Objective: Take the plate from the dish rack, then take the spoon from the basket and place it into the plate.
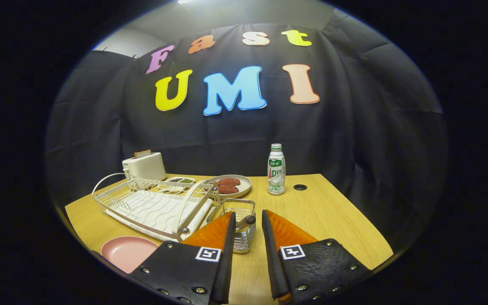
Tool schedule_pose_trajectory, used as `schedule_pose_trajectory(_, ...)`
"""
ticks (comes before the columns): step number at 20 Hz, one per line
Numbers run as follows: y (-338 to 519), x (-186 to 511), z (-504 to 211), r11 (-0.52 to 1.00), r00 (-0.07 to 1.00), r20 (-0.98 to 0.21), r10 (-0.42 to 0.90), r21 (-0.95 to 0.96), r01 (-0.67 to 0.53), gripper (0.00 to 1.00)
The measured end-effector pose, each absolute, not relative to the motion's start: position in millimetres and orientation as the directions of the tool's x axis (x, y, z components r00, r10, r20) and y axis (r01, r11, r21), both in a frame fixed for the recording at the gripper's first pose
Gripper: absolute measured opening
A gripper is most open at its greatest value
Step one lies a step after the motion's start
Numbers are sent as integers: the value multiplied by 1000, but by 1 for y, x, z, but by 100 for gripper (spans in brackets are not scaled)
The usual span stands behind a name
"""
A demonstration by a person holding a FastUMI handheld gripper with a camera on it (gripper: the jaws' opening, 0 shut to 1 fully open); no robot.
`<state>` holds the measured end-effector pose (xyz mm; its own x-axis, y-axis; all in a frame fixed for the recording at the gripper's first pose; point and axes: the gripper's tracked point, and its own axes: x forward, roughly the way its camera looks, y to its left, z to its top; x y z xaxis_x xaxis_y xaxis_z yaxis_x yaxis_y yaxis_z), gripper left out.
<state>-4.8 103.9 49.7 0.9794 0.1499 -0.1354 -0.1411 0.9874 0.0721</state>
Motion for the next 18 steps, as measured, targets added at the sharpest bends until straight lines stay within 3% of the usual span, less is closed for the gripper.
schedule_pose_trajectory(7,108,28,44,983,981,-107,162,108,-150,37)
schedule_pose_trajectory(13,118,44,45,983,983,-113,145,125,-131,19)
schedule_pose_trajectory(14,116,41,47,984,981,-131,143,121,-127,10)
schedule_pose_trajectory(18,124,39,57,979,970,-185,158,158,-129,6)
